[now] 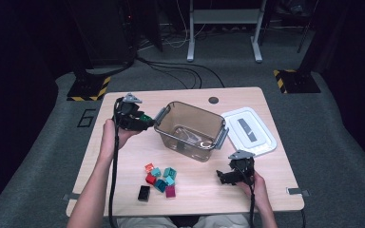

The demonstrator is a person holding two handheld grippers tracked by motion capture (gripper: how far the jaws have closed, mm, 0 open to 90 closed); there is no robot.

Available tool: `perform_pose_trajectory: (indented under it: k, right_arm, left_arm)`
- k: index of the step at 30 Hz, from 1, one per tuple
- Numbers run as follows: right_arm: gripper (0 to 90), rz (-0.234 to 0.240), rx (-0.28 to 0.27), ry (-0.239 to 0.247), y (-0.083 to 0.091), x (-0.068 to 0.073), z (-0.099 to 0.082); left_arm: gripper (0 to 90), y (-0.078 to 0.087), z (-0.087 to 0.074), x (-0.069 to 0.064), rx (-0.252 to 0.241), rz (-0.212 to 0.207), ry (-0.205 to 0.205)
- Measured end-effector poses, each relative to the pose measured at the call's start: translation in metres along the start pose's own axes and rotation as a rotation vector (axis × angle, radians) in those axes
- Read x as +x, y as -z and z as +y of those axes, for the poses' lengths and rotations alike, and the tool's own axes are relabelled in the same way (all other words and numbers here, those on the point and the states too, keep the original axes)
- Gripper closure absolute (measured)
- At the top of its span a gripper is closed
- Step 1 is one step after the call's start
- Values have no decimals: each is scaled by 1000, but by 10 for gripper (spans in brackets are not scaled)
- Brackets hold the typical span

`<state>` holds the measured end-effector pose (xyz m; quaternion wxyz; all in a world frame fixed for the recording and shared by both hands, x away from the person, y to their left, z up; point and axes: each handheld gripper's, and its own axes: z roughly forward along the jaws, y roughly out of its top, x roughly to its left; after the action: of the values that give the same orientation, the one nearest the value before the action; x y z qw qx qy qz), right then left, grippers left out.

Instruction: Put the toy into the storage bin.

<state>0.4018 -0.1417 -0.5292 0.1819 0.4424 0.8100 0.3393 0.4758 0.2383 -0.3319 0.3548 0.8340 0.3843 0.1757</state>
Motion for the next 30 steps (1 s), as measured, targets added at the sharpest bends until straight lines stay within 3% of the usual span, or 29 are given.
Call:
perform_pose_trajectory:
  k: [14,30]
  right_arm:
    - [0,1,0,0,0,0,0]
    - [0,1,0,0,0,0,0]
  left_arm:
    - [404,-25,30,-18,18,-19,-49]
    - [404,-63,41,-29,55,-51,-64]
